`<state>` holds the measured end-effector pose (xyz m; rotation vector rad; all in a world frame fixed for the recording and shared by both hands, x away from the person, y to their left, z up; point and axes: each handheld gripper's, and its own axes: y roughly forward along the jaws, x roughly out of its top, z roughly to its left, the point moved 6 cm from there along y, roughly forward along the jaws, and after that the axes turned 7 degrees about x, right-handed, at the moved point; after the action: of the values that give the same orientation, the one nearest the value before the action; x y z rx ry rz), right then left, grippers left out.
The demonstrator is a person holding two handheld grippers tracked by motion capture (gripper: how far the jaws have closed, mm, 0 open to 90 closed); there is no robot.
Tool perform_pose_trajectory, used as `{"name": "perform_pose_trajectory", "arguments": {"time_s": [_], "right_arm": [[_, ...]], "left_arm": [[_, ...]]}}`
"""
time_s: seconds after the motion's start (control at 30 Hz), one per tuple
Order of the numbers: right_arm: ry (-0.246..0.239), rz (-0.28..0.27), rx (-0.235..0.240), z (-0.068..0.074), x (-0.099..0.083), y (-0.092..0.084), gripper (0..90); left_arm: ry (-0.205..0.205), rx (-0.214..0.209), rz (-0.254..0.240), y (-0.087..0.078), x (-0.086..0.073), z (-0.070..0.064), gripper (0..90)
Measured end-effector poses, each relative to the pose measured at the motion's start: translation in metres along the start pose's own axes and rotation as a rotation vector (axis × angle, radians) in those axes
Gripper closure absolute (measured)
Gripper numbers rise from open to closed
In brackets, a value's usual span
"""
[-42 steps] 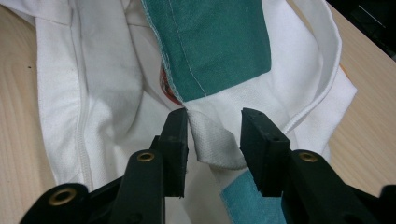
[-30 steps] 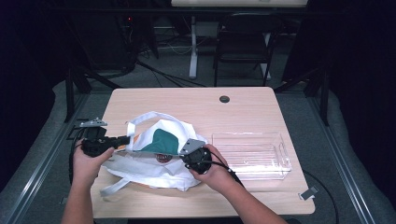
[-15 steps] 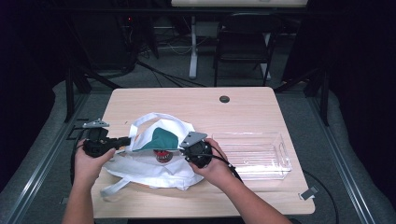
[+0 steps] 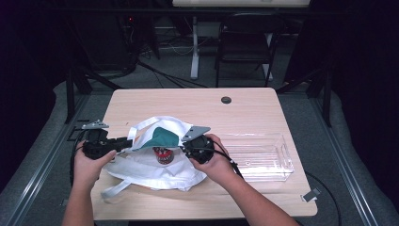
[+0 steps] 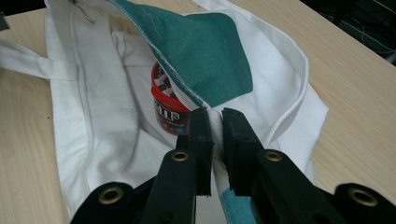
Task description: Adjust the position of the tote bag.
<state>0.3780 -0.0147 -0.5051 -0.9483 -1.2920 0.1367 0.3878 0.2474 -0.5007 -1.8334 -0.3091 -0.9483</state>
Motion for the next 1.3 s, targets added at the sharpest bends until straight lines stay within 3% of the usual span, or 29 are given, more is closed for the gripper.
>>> {"name": "perform_pose_trajectory", "arguments": {"time_s": [0.5, 0.67, 0.83, 1.0, 1.3], "right_arm": [[0.009, -0.015, 0.004, -0.005, 0.015, -0.004, 82.7], [0.016, -0.017, 0.003, -0.008, 0.018, -0.005, 82.8], [0.016, -0.020, 0.001, -0.010, 0.021, -0.005, 82.8], [0.021, -0.019, -0.002, -0.012, 0.023, -0.005, 82.9], [0.032, -0.027, -0.006, -0.017, 0.027, -0.003, 83.0]], "left_arm": [[0.006, 0.024, -0.045, -0.017, 0.002, 0.007, 56.4], [0.033, 0.032, -0.042, -0.020, 0.002, 0.007, 52.8], [0.050, 0.057, -0.033, -0.020, 0.002, 0.006, 51.5], [0.067, 0.042, -0.046, -0.021, 0.003, 0.002, 52.2], [0.085, 0.057, -0.040, -0.022, 0.001, 0.003, 49.6]]}}
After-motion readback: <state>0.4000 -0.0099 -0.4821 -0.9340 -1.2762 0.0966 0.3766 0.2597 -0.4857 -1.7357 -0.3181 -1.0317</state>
